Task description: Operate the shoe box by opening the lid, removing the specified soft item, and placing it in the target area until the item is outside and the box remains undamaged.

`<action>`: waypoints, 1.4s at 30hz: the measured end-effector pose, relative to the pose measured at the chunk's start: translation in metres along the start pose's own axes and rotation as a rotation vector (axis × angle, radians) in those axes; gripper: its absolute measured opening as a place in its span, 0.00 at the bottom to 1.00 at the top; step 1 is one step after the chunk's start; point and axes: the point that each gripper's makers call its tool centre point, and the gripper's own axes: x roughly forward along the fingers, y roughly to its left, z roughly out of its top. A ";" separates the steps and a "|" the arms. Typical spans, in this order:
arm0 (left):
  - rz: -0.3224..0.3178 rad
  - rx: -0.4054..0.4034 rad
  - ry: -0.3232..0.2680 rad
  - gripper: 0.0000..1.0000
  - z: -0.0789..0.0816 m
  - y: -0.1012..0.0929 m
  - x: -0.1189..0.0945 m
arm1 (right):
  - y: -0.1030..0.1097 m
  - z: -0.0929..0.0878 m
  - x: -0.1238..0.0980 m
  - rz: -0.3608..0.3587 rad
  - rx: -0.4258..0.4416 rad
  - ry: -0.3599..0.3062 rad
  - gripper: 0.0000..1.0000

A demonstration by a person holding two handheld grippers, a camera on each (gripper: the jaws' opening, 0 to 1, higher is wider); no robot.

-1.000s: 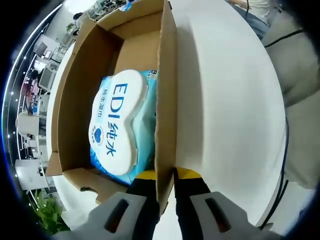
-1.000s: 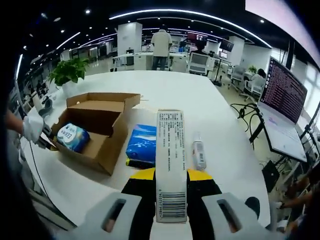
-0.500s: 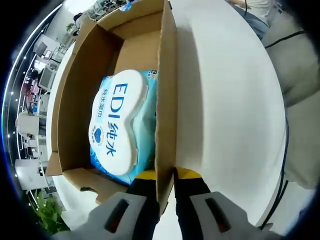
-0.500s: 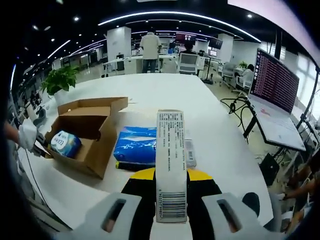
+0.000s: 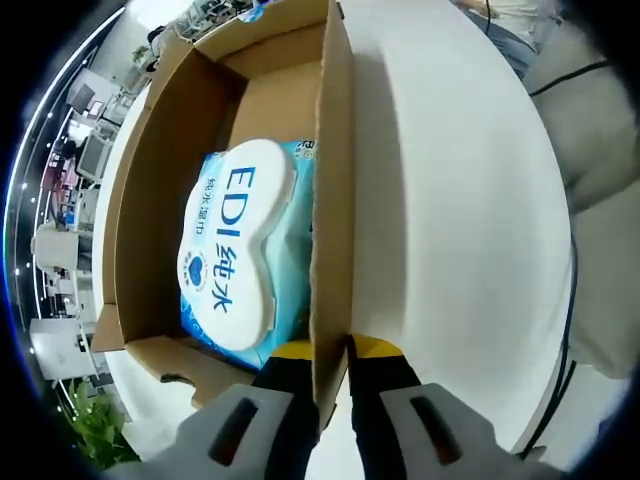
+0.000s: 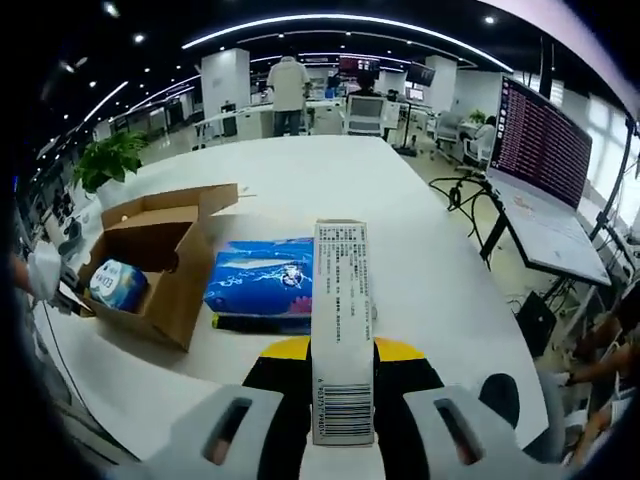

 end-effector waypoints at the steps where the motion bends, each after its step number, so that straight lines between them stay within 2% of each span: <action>1: 0.000 0.000 0.000 0.08 0.000 0.000 0.000 | -0.002 -0.002 0.001 -0.006 0.001 0.006 0.18; 10: 0.000 0.000 0.000 0.08 0.000 0.000 0.000 | -0.020 -0.027 0.007 -0.025 0.029 0.068 0.18; 18: -0.001 0.001 -0.001 0.07 0.000 0.000 0.000 | -0.020 -0.049 0.015 -0.019 0.019 0.132 0.18; 33: -0.002 0.000 0.000 0.07 0.000 0.000 0.000 | -0.018 -0.069 0.025 -0.002 -0.013 0.198 0.18; 42: -0.003 -0.002 0.001 0.07 0.000 0.000 0.000 | -0.021 -0.074 0.032 0.003 -0.031 0.221 0.18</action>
